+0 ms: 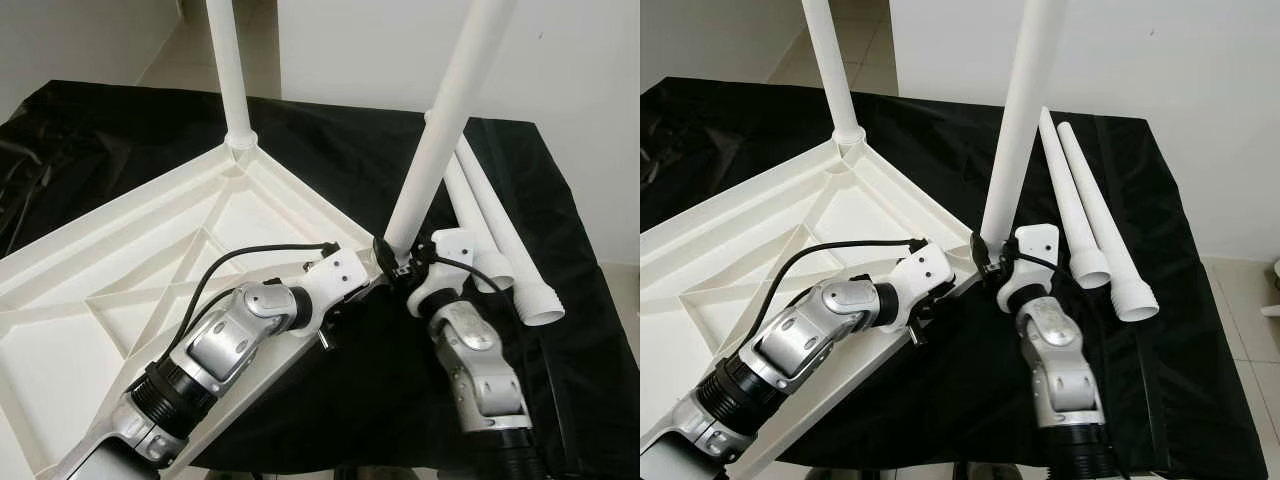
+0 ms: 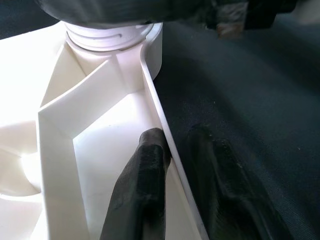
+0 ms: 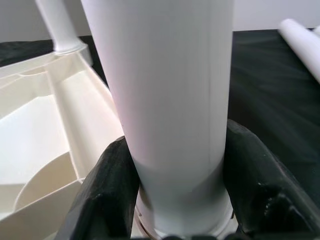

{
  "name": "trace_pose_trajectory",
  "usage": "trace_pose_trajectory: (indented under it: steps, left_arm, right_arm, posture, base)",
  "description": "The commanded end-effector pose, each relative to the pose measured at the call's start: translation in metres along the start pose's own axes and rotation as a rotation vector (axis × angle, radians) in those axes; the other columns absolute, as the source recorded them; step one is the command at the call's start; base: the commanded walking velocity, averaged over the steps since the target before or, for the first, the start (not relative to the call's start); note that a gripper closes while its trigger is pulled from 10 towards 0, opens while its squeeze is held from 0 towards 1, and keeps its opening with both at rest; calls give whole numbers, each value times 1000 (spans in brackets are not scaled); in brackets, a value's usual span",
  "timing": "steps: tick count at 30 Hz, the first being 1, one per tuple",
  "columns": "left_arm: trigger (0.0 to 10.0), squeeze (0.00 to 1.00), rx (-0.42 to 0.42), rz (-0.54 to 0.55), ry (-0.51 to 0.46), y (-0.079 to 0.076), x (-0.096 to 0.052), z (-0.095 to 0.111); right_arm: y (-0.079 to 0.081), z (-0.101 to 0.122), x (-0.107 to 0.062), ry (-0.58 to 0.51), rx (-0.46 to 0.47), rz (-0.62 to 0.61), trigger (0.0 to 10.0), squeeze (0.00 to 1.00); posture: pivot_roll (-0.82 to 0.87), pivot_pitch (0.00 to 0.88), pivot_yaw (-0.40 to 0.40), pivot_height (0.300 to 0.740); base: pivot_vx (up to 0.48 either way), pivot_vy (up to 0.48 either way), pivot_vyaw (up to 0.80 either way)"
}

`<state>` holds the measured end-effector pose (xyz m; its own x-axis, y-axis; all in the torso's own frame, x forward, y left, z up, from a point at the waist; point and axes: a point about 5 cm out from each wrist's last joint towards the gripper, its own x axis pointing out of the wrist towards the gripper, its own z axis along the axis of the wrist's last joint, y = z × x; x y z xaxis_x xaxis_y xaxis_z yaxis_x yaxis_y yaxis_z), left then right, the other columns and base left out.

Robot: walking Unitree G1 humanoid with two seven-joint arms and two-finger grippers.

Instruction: Building children table

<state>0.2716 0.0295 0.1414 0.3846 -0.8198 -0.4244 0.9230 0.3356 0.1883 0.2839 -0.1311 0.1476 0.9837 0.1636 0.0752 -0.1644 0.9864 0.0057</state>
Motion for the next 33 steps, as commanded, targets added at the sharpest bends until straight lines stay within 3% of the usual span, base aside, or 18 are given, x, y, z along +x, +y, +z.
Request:
trace_pose_trajectory:
  steps: [1,7,8,15,17,18,19,20,21,22,24,26,30,33]
  left_arm:
    - [10000,0,-51,-61,64,-11,3,-18]
    - [10000,0,-51,-61,64,-12,4,-18]
    - [10000,0,-50,-63,64,-12,4,-18]
    - [10000,0,-44,-64,65,-12,5,-18]
    - [10000,0,-44,-65,64,-12,5,-17]
    - [10000,0,-44,-65,64,-12,5,-18]
    - [10000,0,-44,-65,65,-12,5,-18]
    - [10000,0,-44,-65,65,-12,5,-18]
    - [10000,0,-42,-66,64,-12,5,-17]
    - [10000,0,-42,-66,64,-12,5,-17]
    - [10000,0,-40,-70,63,-13,5,-16]
    - [10000,0,-36,-75,60,-13,5,-15]
    - [10000,0,-32,-77,58,-13,6,-15]
    - [10000,0,-31,-78,57,-13,6,-14]
  right_arm:
    - [-21,-10,-6,61,-17,-202,10000,0]
    - [-14,-8,-8,52,-9,-194,10000,0]
    - [-17,-8,-10,52,8,-182,10000,1000]
    - [-25,-5,-12,8,-13,-134,10000,1000]
    - [-25,-5,-11,8,17,-85,10000,1000]
    - [-26,-5,-11,10,17,-4,10000,1000]
    - [-28,-5,-11,12,13,54,10000,910]
    - [-28,-5,-11,12,13,54,10000,910]
    - [-31,-4,-11,11,-24,140,10000,0]
    - [-31,-4,-11,11,-24,140,10000,0]
    - [-39,-9,-16,51,-91,337,10000,0]
    - [-48,-13,-18,78,-108,442,10000,0]
    - [-57,-15,-14,80,-106,461,10000,0]
    - [-67,-15,1,79,-107,462,10000,0]
  posture:
    - [-40,104,-9,740]
    - [-46,97,-7,740]
    - [-47,92,-8,740]
    - [-48,86,-8,740]
    - [-48,86,-8,740]
    - [-48,81,-7,740]
    - [-48,81,-7,740]
    - [-48,81,-7,740]
    - [-49,80,-5,740]
    - [-49,80,-5,740]
    - [-53,78,0,740]
    - [-53,78,1,740]
    - [-51,79,3,740]
    - [-48,80,7,740]
  base:
    - [0,0,0]
    - [0,0,0]
    - [0,0,0]
    - [0,0,0]
    - [0,0,0]
    - [0,0,0]
    - [0,0,0]
    - [0,0,0]
    - [0,0,0]
    - [0,0,0]
    - [0,0,0]
    - [0,0,0]
    - [0,0,0]
    - [0,0,0]
